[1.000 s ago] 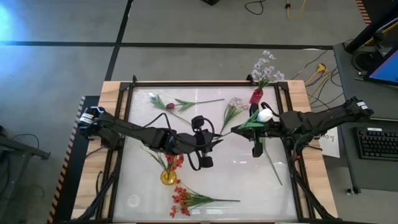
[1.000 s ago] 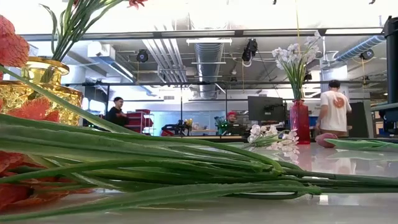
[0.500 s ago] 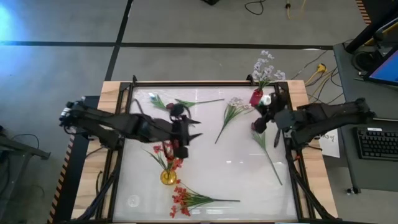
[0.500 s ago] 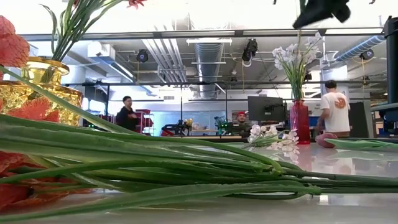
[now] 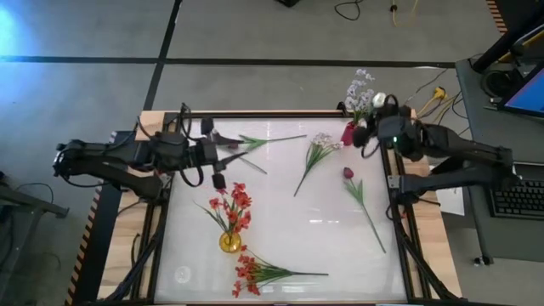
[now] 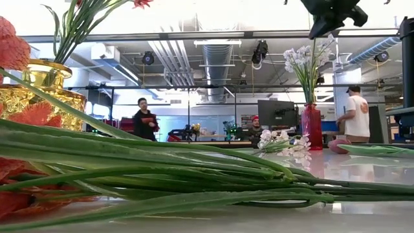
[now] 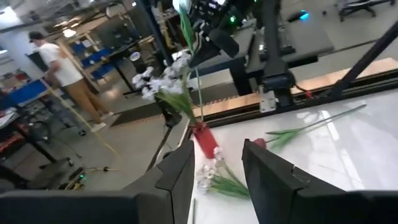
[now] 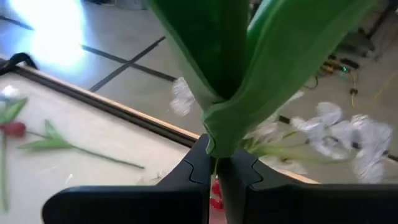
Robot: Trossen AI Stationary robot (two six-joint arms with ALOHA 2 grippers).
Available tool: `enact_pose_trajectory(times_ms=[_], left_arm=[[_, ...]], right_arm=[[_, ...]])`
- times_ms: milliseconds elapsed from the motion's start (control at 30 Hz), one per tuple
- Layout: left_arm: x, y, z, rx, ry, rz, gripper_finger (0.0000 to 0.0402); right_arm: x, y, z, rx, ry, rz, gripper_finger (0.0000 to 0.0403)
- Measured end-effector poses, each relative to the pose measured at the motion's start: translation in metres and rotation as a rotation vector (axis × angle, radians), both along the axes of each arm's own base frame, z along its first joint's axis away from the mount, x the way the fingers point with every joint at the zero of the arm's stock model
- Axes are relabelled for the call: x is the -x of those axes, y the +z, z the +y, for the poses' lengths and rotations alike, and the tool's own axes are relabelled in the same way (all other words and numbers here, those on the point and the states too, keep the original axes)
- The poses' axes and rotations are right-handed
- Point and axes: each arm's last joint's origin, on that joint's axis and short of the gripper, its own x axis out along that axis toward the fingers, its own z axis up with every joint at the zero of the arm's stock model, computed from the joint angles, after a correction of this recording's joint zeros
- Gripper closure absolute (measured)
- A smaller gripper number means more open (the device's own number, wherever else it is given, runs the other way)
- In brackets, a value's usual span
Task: Sort flowers into vase by color
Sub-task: Put the bottom white tulip into the red vase
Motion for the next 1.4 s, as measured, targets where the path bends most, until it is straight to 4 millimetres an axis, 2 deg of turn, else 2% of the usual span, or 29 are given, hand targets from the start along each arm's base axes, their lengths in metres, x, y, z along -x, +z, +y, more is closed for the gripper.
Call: enact_pose_trajectory(times_ms=[200,433,1400], left_arm=[[0.012,0.000,0.002,0.083,0.013,-0.066,0.0287],[0.010,-0.002,0.002,0.183,0.028,-0.085,0.0287],[0.009,-0.010,0.002,0.124,0.040,0.005,0.0285]], right_arm=[[0.005,0.012,-0.013,-0.020,0.004,-0.037,0.0393],[0.002,0.011,-0.017,-0.005,-0.001,-0.039,0.0393],[-0.003,-0.005,-0.020,-0.017,0.004,0.047,0.0391]])
